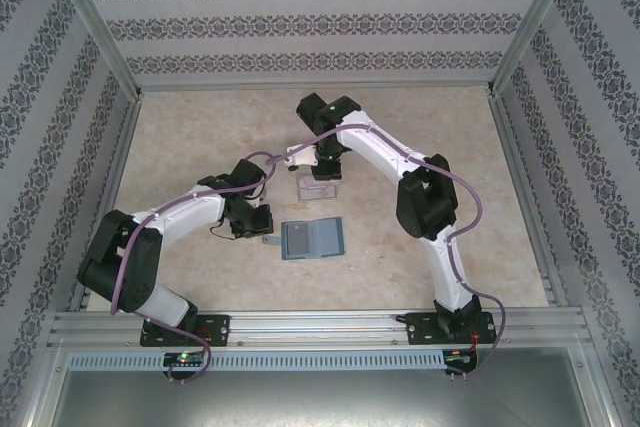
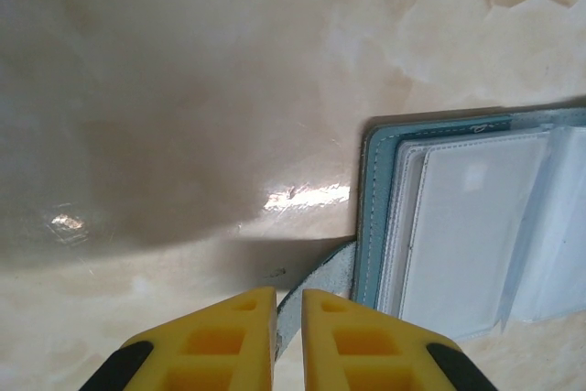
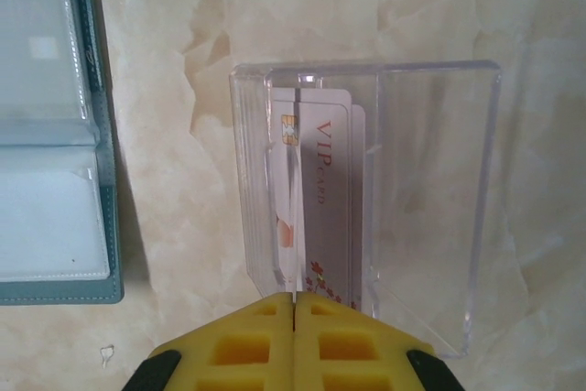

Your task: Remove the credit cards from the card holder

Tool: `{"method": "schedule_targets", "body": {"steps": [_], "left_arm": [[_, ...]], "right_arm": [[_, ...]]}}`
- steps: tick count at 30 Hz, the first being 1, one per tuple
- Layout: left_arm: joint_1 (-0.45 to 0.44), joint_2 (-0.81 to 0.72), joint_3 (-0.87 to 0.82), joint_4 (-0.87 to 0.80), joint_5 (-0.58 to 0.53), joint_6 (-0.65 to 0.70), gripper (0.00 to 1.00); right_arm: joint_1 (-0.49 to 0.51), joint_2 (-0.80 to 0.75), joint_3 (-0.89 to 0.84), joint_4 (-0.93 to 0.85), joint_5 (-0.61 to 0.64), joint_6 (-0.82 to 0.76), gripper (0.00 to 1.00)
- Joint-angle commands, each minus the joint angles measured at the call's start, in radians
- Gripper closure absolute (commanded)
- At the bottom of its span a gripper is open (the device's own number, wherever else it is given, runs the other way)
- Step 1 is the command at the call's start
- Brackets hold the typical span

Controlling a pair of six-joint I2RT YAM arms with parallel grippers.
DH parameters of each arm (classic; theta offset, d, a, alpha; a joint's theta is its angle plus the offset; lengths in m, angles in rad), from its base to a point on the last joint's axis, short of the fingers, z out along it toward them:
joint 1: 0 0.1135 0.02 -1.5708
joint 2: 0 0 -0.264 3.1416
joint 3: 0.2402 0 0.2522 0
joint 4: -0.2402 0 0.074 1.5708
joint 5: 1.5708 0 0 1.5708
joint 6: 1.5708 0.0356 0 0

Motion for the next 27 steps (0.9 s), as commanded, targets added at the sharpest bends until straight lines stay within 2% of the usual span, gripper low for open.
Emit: {"method": "schedule_targets", "body": {"steps": [1,16,27], "left_arm": [[0.014,-0.022,-0.013,0.016,0.011,-0.021,0.85],[0.015,-0.030,-0.015,0.013,0.008,-0.025,0.85],[0.015,-0.022,-0.009,0.011,0.011,-0.024,0.85]], "right_arm": [[0.007,0.051,0.020,-0.044,-0.047,-0.027,1.00],[0.019,0.072,0.117,-0.053,-0.076,-0.039,1.00],[-0.014,0.063,0.002,-0.001,-0.170,-0.028,1.00]]}}
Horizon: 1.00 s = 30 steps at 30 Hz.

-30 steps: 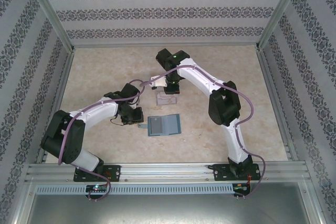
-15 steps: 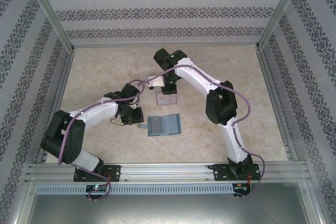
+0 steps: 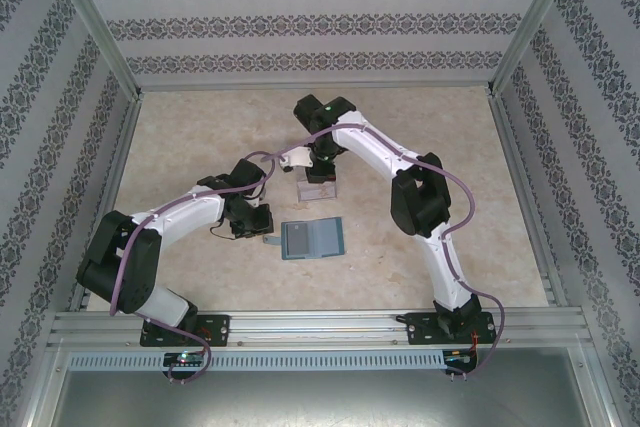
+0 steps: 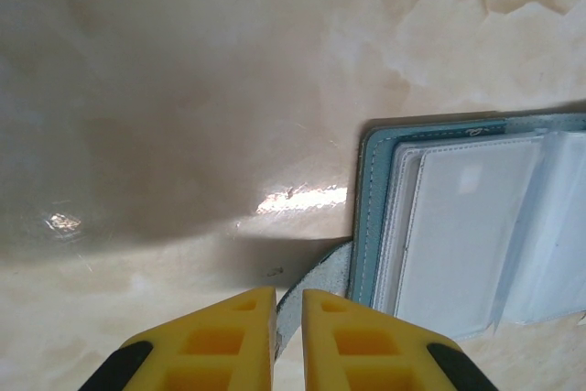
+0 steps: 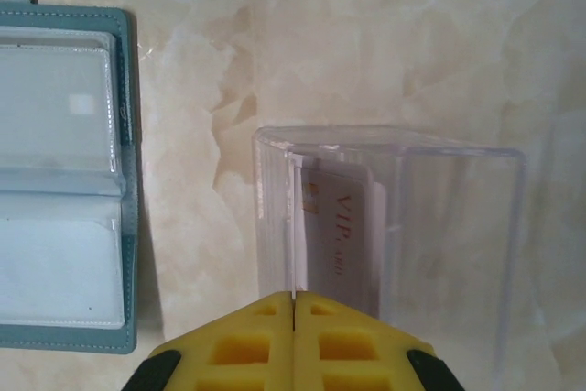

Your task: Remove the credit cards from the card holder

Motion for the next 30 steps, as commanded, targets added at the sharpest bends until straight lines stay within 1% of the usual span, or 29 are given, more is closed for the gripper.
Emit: {"method": "schedule_targets", "body": {"steps": [1,8,9,10,11,12,15,21,25,27,30], "left_arm": [[0.015,-0.015,-0.008,0.008,0.011,-0.005,0.85],[0.015,-0.006,0.001,0.007,0.016,-0.004,0.85],[0.015,-0.005,0.002,0.006,0.016,-0.002,0.85],[0.015,-0.003,0.004,0.004,0.017,-0.001,0.85],[0.015,-0.003,0.005,0.003,0.016,0.001,0.85],[0.015,-0.004,0.007,0.001,0.017,0.001,0.85],[0.016,0.001,0.013,-0.001,0.026,0.010,0.85],[0.016,-0.001,0.043,-0.024,0.040,0.019,0.85],[0.012,-0.014,0.061,-0.031,0.052,0.024,0.85],[0.010,-0.015,0.069,-0.026,0.068,0.025,0.86],[-0.001,-0.009,0.084,-0.022,0.086,0.023,0.86]], "right_arm": [[-0.015,0.009,-0.043,0.004,-0.065,-0.005,1.00],[-0.028,-0.015,-0.097,0.021,-0.086,0.045,1.00],[-0.029,-0.021,-0.105,0.026,-0.087,0.052,0.99],[-0.029,-0.026,-0.112,0.033,-0.084,0.062,0.93],[-0.030,-0.031,-0.119,0.046,-0.075,0.074,0.85],[-0.031,-0.041,-0.127,0.060,-0.065,0.086,0.82],[-0.032,-0.070,-0.153,0.105,-0.033,0.119,0.76],[-0.032,-0.155,-0.238,0.219,0.008,0.175,0.73],[-0.033,-0.217,-0.314,0.318,0.058,0.237,0.71],[-0.035,-0.244,-0.343,0.357,0.071,0.294,0.68],[-0.037,-0.288,-0.388,0.413,0.062,0.415,0.67]]}}
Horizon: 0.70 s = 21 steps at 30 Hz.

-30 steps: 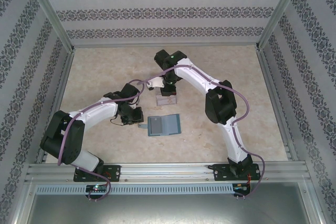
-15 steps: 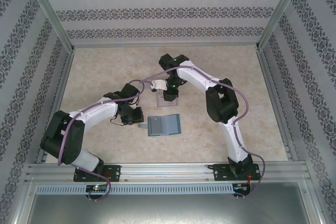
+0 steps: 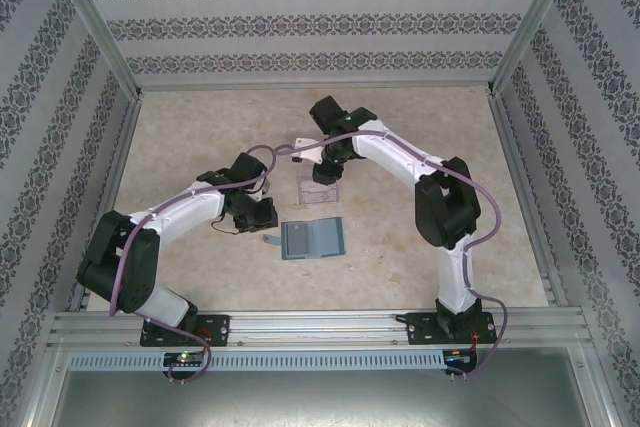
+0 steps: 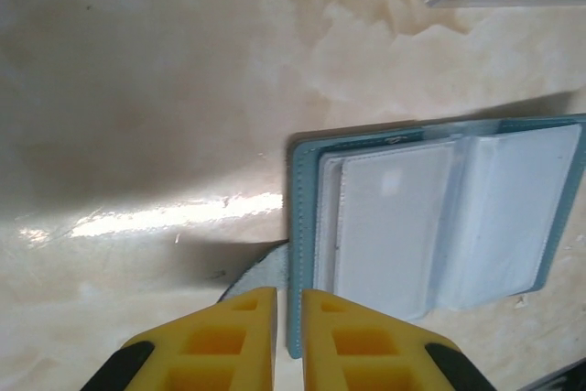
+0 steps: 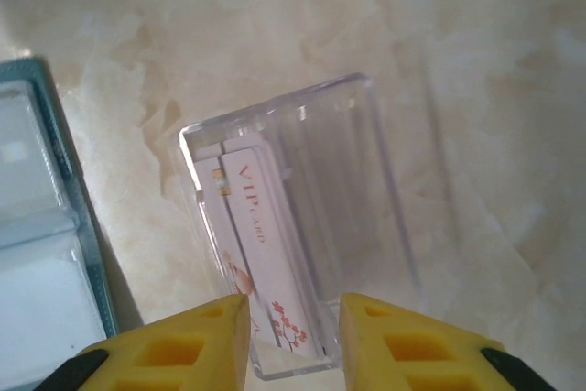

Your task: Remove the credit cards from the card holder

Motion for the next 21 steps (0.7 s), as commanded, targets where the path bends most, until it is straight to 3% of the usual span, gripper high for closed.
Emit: {"method": "schedule_targets", "body": {"steps": [1,7,15,21], "left_arm": [[-0.006,-0.007,0.034,-0.014,0.035,0.021,0.86],[-0.037,0.024,0.054,0.008,0.064,0.014,0.89],[-0.048,0.092,0.031,0.097,0.157,-0.007,0.95],[-0.047,0.120,0.007,0.088,0.162,-0.001,0.98]], "right_arm": [[-0.009,-0.070,-0.066,0.116,0.018,0.199,0.67],[-0.006,-0.186,-0.229,0.272,-0.041,0.593,0.66],[0.041,-0.277,-0.459,0.398,-0.107,1.052,0.79],[0.094,-0.316,-0.571,0.444,-0.155,1.317,0.89]]}}
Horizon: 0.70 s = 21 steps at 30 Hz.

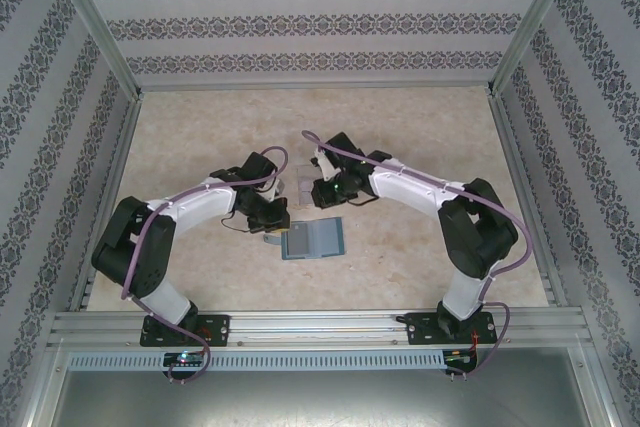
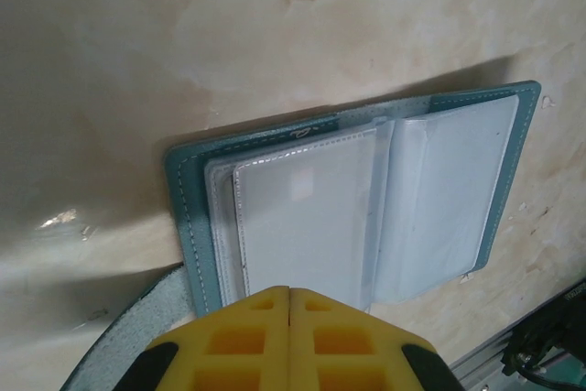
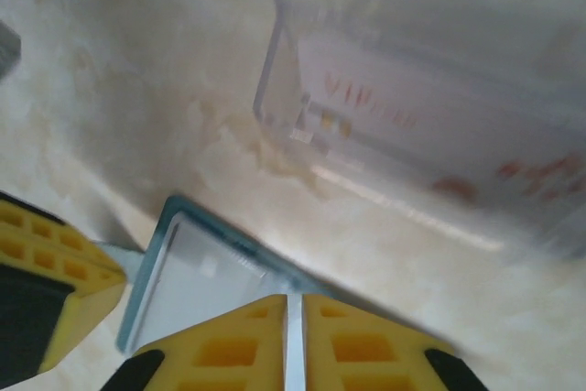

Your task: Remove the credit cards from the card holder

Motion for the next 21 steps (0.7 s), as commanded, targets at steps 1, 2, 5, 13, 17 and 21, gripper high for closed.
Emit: {"method": "schedule_targets", "body": {"steps": [1,2,5,13,17,21], "left_arm": [[-0.010,0.016,-0.027,0.017,0.019,0.002,0.99],[-0.011,0.019,-0.031,0.016,0.016,0.001,0.99],[-0.010,0.024,-0.038,-0.004,-0.009,0.005,1.00],[-0.010,0.034,-0.072,0.020,-0.001,0.015,1.00],[-0.009,0.050,-0.077,0.016,-0.002,0.023,1.00],[-0.009,0.057,-0.085,0.011,-0.006,0.031,1.00]], "right_arm": [[0.020,-0.047,-0.042,0.053,-0.058,0.248,0.91],[0.025,-0.044,-0.050,0.060,-0.074,0.279,0.91],[0.043,-0.032,-0.067,0.085,-0.122,0.327,0.92],[0.099,0.020,-0.090,0.135,-0.148,0.455,0.92],[0.134,0.052,-0.075,0.154,-0.144,0.487,0.92],[0.157,0.088,-0.061,0.159,-0.138,0.509,0.90]]}}
